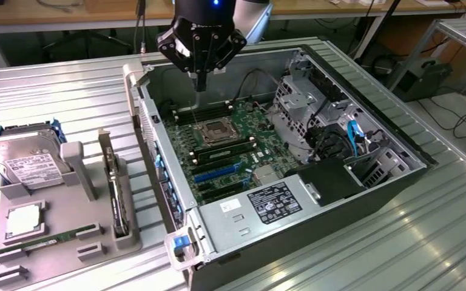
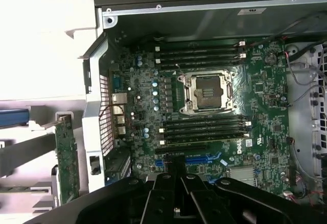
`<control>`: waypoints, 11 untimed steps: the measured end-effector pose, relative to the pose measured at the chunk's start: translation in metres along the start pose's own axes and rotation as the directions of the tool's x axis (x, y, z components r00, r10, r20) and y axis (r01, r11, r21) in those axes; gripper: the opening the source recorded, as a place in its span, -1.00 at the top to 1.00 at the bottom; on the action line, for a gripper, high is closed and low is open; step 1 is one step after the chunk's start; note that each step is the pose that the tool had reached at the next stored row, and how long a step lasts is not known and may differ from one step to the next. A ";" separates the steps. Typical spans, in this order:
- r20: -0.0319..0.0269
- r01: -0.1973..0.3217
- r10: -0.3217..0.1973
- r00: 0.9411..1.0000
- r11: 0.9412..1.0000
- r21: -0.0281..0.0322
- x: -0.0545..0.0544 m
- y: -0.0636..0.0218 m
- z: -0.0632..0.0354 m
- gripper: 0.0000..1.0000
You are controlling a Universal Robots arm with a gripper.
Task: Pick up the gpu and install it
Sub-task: 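Reach for the gpu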
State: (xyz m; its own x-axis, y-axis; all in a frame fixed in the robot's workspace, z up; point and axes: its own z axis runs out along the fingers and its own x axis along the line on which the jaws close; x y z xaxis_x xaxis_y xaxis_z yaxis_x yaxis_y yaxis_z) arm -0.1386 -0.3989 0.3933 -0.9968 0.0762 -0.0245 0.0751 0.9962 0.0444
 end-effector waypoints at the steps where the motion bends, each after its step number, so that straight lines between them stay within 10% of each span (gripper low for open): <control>1: 0.000 0.000 0.000 1.000 1.000 0.000 0.001 -0.0001 0.0000 0.79; 11: 0.000 0.000 0.000 1.000 1.000 0.000 0.007 -0.0006 -0.0002 0.79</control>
State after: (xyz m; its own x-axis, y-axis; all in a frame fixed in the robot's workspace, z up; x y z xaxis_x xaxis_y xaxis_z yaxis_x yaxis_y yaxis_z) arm -0.1459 -0.3989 0.3933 -0.9968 0.0762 -0.0245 0.0751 0.9962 0.0443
